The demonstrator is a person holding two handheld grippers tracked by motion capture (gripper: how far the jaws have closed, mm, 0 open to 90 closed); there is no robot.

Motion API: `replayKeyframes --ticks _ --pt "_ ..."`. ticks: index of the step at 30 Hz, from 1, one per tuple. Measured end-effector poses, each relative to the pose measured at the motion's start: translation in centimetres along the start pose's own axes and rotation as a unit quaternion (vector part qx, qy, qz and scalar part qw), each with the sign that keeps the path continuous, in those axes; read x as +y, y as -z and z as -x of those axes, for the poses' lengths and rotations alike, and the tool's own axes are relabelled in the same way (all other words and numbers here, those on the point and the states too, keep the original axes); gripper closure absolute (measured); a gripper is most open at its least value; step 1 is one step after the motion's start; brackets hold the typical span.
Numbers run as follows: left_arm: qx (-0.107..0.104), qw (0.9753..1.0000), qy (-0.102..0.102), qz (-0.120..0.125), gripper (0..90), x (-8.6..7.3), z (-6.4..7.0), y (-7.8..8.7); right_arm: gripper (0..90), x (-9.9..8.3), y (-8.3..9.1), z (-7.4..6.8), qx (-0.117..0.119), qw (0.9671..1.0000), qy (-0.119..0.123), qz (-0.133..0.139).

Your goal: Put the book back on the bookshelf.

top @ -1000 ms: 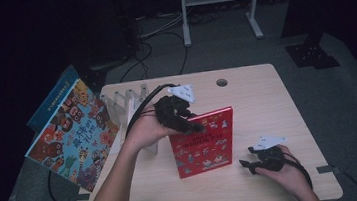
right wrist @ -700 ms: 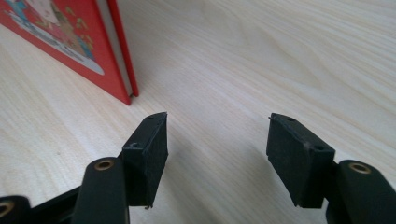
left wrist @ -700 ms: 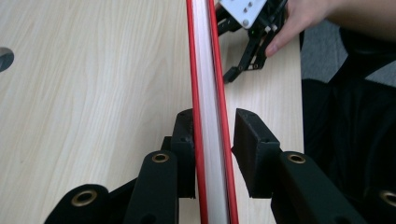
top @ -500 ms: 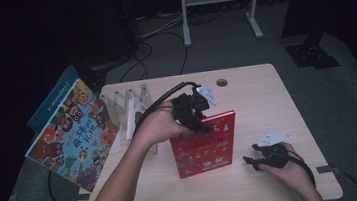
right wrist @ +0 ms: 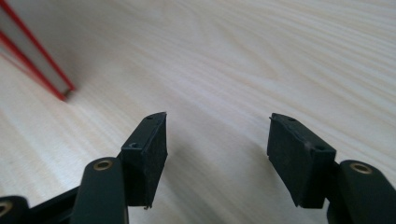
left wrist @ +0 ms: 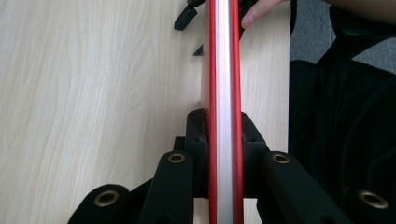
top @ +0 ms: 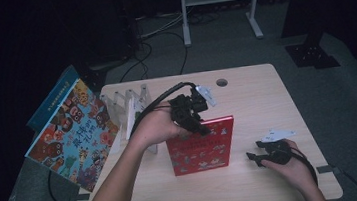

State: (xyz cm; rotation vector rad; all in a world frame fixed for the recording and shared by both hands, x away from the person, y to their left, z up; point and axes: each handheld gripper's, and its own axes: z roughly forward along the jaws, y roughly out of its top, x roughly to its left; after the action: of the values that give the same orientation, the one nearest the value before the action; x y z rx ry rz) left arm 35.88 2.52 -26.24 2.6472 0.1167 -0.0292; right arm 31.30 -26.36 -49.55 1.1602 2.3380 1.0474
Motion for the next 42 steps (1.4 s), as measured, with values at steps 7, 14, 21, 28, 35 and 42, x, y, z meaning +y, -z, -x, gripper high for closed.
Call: replayKeyframes --ticks 7,14,21,28,35,42 --pt "0.019 0.9987 0.039 0.029 78.8 -2.4 -0.3 2.9 35.9 0.0 -0.2 0.9 -0.022 0.9996 -0.015 0.0" --pt "0.04 0.9954 0.077 0.041 78.8 -5.6 -0.3 5.8 33.4 -0.1 -0.4 1.7 -0.039 0.9989 -0.027 0.002" --pt "0.069 0.9885 0.123 0.054 78.8 -10.0 0.1 9.0 26.6 -0.3 -0.6 2.2 -0.05 0.9981 -0.033 0.012" --pt "0.098 0.9803 0.16 0.062 78.7 -13.7 0.8 12.1 24.0 -0.3 -0.7 2.3 -0.05 0.9982 -0.032 0.01" --pt "0.115 0.9728 0.191 0.061 78.7 -16.9 1.4 14.2 24.0 -0.2 -0.8 2.3 -0.051 0.9981 -0.033 0.011" --pt "0.141 0.9609 0.231 0.058 78.8 -20.5 1.6 15.8 24.0 -0.2 -0.8 2.3 -0.051 0.9981 -0.034 0.011"
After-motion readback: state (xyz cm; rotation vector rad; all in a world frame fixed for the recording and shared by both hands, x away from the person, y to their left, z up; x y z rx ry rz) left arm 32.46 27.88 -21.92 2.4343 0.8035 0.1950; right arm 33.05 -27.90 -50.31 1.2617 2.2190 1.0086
